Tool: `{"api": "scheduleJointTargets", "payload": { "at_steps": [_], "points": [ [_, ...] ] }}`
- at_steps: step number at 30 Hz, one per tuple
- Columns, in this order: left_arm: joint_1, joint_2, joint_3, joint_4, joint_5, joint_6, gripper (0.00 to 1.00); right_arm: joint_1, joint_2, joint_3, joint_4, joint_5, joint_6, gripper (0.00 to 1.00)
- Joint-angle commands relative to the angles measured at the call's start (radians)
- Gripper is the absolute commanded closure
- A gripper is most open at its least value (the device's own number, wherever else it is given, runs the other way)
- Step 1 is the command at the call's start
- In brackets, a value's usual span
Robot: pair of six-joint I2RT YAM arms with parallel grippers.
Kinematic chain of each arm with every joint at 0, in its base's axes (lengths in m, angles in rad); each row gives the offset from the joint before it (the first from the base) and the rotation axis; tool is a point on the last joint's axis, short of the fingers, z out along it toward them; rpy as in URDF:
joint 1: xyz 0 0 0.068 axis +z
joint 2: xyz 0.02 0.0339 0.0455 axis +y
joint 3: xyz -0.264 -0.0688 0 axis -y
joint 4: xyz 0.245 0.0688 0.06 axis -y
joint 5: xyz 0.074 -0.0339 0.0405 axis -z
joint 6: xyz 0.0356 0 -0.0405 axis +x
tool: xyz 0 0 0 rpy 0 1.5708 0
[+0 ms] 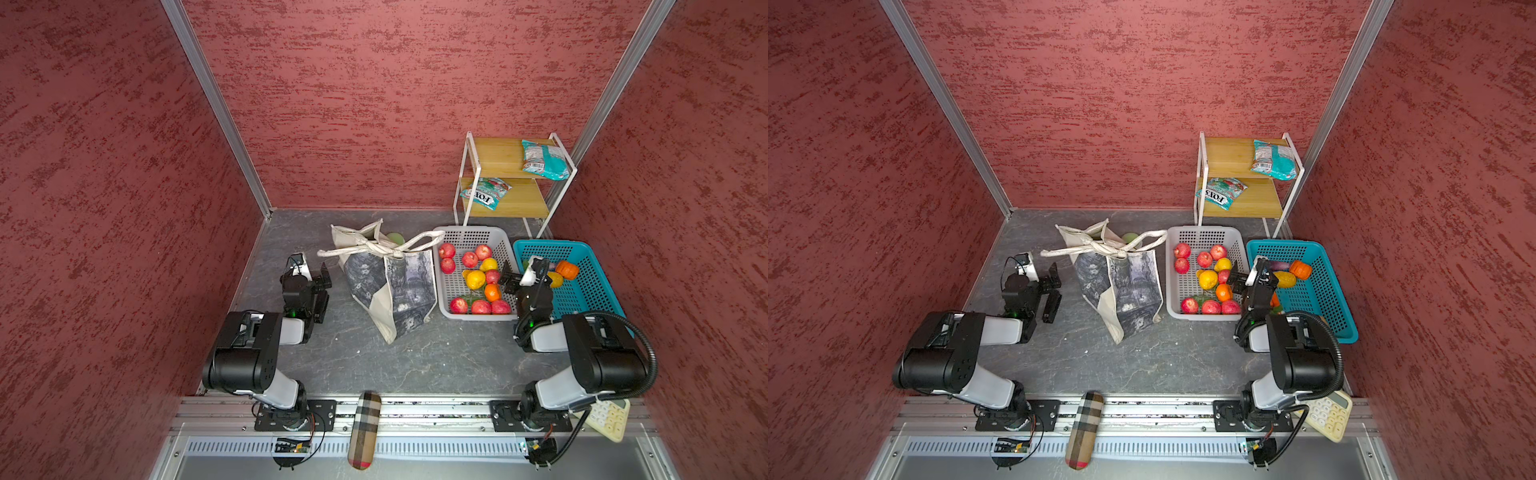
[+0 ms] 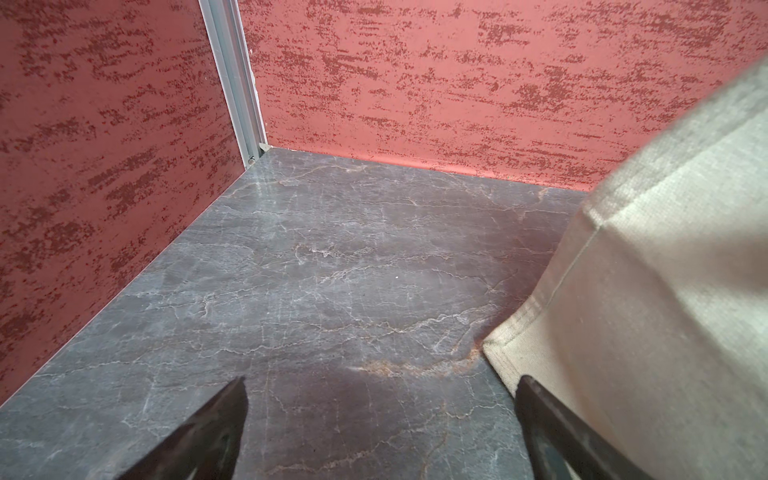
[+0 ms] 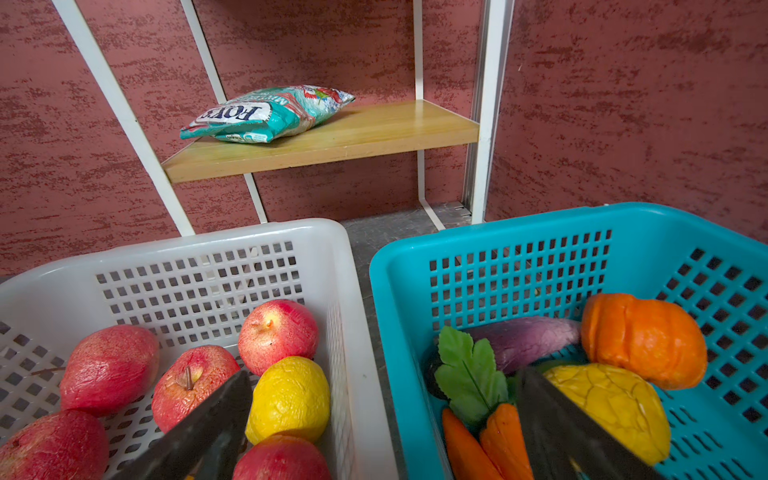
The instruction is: Place the food into the grocery bag and tie it
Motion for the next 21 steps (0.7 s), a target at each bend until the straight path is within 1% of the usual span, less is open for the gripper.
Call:
{"api": "scheduleJointTargets", "payload": {
  "at_steps": [1, 12, 21],
  "points": [
    [-0.002, 0.004, 0.000, 0.019, -0.006, 0.017, 0.01, -0.003, 0.005, 0.009, -0.038, -0.028, -0.008, 0.01],
    [0.017, 0.001, 0.010, -0.003, 0.037, 0.007, 0.01, -0.002, 0.005, 0.009, -0.038, -0.028, -0.008, 0.01],
    [0.020, 0.001, 0.010, -0.005, 0.042, 0.005, 0.01, -0.002, 0.007, 0.010, -0.039, -0.030, -0.008, 0.01]
  ]
}}
